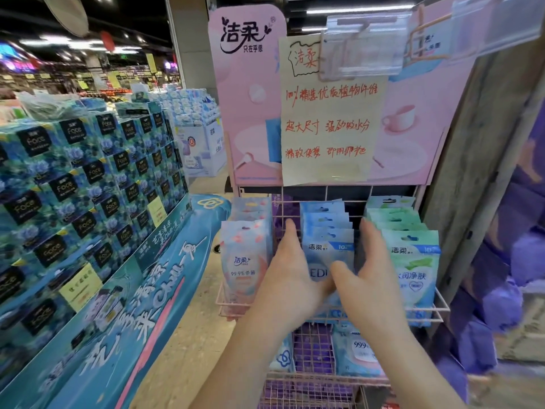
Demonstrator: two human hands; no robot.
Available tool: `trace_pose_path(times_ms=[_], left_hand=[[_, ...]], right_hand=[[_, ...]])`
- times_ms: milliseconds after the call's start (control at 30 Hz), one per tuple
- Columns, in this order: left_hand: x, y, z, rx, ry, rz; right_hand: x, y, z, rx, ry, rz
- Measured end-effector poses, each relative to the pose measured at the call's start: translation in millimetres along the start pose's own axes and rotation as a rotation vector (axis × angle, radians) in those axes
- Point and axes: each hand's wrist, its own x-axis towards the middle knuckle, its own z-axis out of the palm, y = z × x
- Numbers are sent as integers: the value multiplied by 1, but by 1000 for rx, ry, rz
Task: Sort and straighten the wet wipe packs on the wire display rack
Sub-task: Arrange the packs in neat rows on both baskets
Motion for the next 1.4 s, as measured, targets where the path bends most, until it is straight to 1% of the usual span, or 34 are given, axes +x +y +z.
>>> trace_pose_path(times_ms=[67,100,167,200,233,267,300,367,400,433,500,633,733,833,900,967,1033,1100,1133,1200,1300,1400], left_hand=[[-16,2,-20,13,194,128],[-22,-2,-33,7,301,154],[-29,-20,-59,-19,479,131],[-29,-34,-71,-11,524,90],[-28,-46,-80,20,504,35],[-26,-58,-85,53,415,-21],[-22,-69,-88,56,274,-68],[-10,-83,-89,-39,-4,-122],[-4,-90,-88,-88,-87,-132],[3,-97,-86,-120,-122,-146],[14,-107,-86,-142,-143,-168],[20,-121,-92,-132,-252,-154],[21,-125,-88,-109,-180,-89],[19,-127,-81,-116,-86,-5],[15,-126,-76,-101,5,39],[14,-121,-72,-92,116,87],[14,-112,-72,-66,165,134],[14,-109,-73,-25,89,150],[12,-113,-73,-74,15,119],[5,-119,-75,-183,-85,17],[2,-120,-75,-215,-106,-30],[3,-114,-73,-174,-64,32]], right_hand=[[-14,-10,3,149,92,-179],[-19,-14,7,207,68,-231],[-22,-18,21,247,-88,-244],[-21,-20,31,231,-185,-213],[-17,-20,43,191,-270,-161],[-11,-20,55,142,-328,-99],[-2,-16,68,99,-365,-28],[18,-6,89,60,-438,173],[26,-2,96,47,-481,281],[32,2,102,34,-524,363],[39,10,110,29,-560,440],[39,15,113,0,-559,451],[38,13,108,6,-590,408],[30,6,104,46,-577,364],[23,0,103,70,-523,271],[21,-3,101,84,-430,172],[25,-3,98,92,-404,150],[26,-3,94,64,-502,222],[25,-1,92,50,-552,274],[23,5,91,41,-578,344],[26,6,94,35,-563,351],[24,3,99,54,-535,297]])
